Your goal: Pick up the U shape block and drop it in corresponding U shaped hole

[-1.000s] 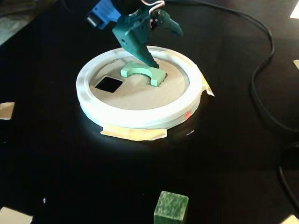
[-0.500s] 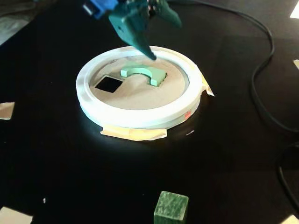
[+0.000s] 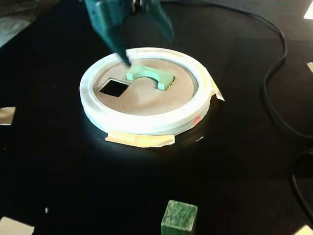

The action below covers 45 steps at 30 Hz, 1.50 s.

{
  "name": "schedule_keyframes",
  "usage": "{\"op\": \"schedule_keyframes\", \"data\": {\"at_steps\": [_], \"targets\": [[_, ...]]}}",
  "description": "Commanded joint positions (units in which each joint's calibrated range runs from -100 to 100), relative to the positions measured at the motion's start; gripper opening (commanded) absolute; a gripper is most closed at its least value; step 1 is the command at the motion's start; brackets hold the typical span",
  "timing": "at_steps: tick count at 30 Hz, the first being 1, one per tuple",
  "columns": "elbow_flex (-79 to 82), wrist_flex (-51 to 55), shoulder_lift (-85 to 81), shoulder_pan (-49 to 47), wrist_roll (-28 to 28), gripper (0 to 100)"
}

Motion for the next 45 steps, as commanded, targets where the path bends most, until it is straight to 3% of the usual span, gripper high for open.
{"op": "schedule_keyframes", "data": {"at_steps": [1, 8, 14, 20, 24, 29, 32, 39, 45], "targets": [[-2.66, 3.2, -6.6, 12.24, 0.15, 86], [-1.02, 3.2, -18.07, 27.85, 0.05, 86], [15.83, 3.2, -33.65, 40.46, 0.05, 86], [42.51, 0.59, -53.44, 40.08, -4.79, 86], [67.65, -19.38, -71.45, 38.83, -8.35, 85], [95.61, -40.55, -91.15, 38.71, -9.04, 85], [106.81, -48.18, -98.94, 38.71, -9.04, 85], [124.3, -50.49, -113.54, 37.96, -9.08, 85], [129.58, -50.39, -115.07, 29.97, -9.08, 86]]}}
